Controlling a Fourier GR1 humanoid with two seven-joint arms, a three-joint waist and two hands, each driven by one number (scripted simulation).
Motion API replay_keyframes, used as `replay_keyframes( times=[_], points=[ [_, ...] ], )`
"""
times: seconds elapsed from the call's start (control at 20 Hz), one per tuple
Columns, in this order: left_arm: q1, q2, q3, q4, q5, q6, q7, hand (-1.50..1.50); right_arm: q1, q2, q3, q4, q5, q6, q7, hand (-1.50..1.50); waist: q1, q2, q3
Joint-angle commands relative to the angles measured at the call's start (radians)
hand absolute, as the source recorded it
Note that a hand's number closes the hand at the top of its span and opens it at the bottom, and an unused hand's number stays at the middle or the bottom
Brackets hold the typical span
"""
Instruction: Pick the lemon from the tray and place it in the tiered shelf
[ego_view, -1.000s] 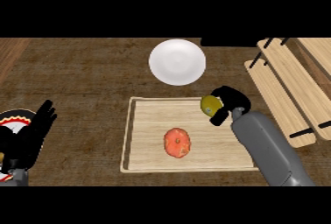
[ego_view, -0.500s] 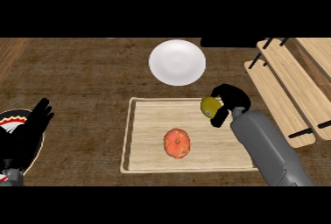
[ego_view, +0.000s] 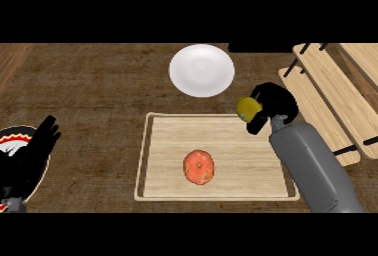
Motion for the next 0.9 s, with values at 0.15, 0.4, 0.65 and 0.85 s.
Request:
replay_keyframes(
  times=[0.15, 0.4, 0.65, 0.85],
  points=[
    [-0.028, -0.003, 0.007, 0.004, 0.004, 0.009, 0.019, 0.00, -0.139, -0.003, -0.087, 0.075, 0.263, -0.262, 0.507, 1.50, 0.013, 0.004, -0.002],
    [-0.035, -0.018, -0.010, 0.035, -0.015, 0.007, 0.001, 0.00, -0.305, 0.079, -0.109, 0.053, 0.402, -0.265, 0.730, 1.50, 0.013, 0.001, -0.002],
    [-0.046, -0.002, 0.006, 0.047, -0.023, 0.012, -0.001, 0.00, -0.347, 0.173, -0.162, -0.062, 0.527, -0.317, 0.777, 1.50, -0.010, -0.007, -0.001],
    [-0.011, -0.015, 0.004, 0.034, -0.008, 0.000, 0.000, 0.00, -0.385, 0.197, -0.224, -0.156, 0.641, -0.298, 0.778, 1.50, -0.012, -0.013, -0.001]
  ],
)
